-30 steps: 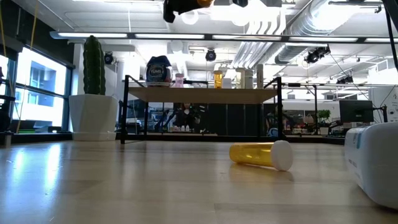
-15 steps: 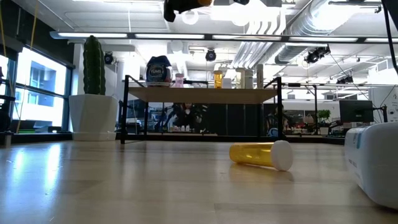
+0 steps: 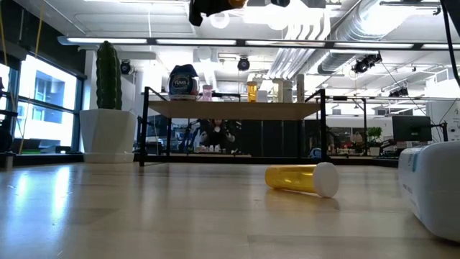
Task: Pick and place medicine bottles onto shelf by color
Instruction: Put the orange large pill bottle on the shelf
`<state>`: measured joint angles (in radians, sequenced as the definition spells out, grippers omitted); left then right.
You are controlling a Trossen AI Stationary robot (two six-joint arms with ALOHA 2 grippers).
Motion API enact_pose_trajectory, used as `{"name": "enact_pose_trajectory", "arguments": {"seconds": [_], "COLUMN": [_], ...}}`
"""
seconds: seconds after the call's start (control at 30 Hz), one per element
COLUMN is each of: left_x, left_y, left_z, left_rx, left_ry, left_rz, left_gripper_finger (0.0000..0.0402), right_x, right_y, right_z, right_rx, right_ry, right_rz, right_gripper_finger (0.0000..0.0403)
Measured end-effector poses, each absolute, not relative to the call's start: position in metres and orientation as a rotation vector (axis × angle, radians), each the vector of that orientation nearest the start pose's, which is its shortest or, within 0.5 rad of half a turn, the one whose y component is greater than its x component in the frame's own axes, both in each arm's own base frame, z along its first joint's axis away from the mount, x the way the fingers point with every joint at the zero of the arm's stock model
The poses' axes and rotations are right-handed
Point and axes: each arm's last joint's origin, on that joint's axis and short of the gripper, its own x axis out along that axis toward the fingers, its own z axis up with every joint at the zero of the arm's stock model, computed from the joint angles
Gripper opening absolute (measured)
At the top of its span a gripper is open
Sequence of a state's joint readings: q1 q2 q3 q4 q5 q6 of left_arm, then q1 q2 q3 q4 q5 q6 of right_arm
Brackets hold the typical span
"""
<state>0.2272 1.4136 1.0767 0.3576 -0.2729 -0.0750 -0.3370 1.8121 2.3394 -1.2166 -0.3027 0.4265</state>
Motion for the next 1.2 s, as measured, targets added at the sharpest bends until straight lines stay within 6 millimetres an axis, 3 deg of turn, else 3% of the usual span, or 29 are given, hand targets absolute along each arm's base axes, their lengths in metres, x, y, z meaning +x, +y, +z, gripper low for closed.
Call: {"name": "enact_pose_trajectory", "arguments": {"seconds": [0.23,0.6,1.03,1.2], "left_x": [0.315,0.314,0.289,0.271], "left_y": [0.081,0.085,0.109,0.113], "left_z": [0.341,0.335,0.344,0.347], "left_rx": [-0.064,-0.09,-0.094,-0.096], "left_ry": [-0.022,0.034,0.058,0.144], "left_rz": [0.5,0.546,0.707,0.75], "left_gripper_finger": [0.0189,0.0269,0.0278,0.0278], "right_x": [0.323,0.32,0.303,0.31], "right_y": [-0.104,-0.114,-0.169,-0.192], "right_z": [0.474,0.473,0.477,0.473], "right_rx": [0.619,0.516,0.306,0.217], "right_ry": [0.645,0.638,0.564,0.522], "right_rz": [-0.18,-0.233,-0.381,-0.412], "right_gripper_finger": [0.0197,0.0196,0.0196,0.0197]}}
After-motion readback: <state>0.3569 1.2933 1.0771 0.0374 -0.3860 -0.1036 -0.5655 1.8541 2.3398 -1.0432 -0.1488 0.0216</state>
